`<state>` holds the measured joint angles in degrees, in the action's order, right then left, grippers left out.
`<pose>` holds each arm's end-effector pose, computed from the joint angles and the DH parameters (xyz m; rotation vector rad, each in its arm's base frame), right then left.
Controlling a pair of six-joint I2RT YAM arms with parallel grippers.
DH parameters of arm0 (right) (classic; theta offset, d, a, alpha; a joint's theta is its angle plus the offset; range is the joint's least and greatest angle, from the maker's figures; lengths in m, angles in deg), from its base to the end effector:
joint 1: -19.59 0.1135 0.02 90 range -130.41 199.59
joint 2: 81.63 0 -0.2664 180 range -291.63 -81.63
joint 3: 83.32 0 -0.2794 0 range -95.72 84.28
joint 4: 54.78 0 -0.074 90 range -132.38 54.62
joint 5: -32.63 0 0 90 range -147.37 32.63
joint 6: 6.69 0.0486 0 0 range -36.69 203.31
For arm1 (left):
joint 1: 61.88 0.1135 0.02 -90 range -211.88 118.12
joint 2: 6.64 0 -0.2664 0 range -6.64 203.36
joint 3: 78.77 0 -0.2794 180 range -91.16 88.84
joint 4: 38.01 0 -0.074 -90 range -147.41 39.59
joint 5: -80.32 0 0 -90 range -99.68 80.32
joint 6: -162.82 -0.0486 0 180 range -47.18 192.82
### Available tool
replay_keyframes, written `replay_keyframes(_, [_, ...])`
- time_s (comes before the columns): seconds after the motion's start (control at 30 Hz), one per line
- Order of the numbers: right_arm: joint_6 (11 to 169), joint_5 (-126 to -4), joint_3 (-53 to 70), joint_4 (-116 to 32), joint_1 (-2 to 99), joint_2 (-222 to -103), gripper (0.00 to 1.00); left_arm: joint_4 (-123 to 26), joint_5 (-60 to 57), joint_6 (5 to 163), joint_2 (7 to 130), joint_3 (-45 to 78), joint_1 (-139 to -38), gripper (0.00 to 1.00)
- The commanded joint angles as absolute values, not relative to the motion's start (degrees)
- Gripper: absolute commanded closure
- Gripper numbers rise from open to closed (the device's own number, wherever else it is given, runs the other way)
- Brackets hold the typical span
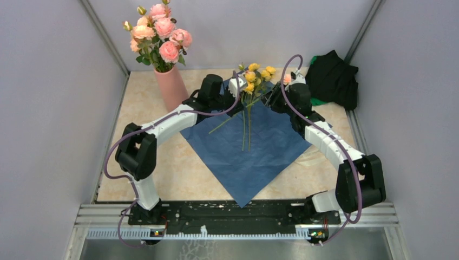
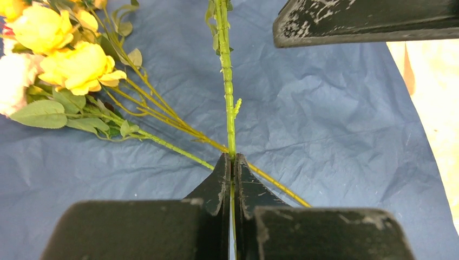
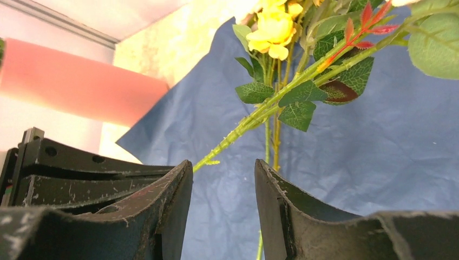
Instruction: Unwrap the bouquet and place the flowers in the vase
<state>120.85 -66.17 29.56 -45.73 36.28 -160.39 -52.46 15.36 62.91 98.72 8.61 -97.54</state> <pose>0.3388 0.1093 0.2753 0.2579 1.9908 0.7689 0.3683 -0.2896 0.2548 1.0531 1.7875 -0.7247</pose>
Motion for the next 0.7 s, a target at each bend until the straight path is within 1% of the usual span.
replay_keyframes(0.0, [126.5,-67.1,29.8,-54.6,36.1,-160.4,0.54,-48.7,15.4,63.5,95.3,9.2,-98.0,1.0])
replay_keyframes(0.27, [125.0,-65.3,28.0,-53.6,36.1,-162.7,0.54,-50.1,16.5,62.7,93.2,9.6,-98.1,1.0])
replay_keyframes(0.67, [125.6,-66.4,25.7,-55.0,36.0,-166.1,0.54,-52.4,15.1,61.2,89.0,11.6,-98.1,1.0])
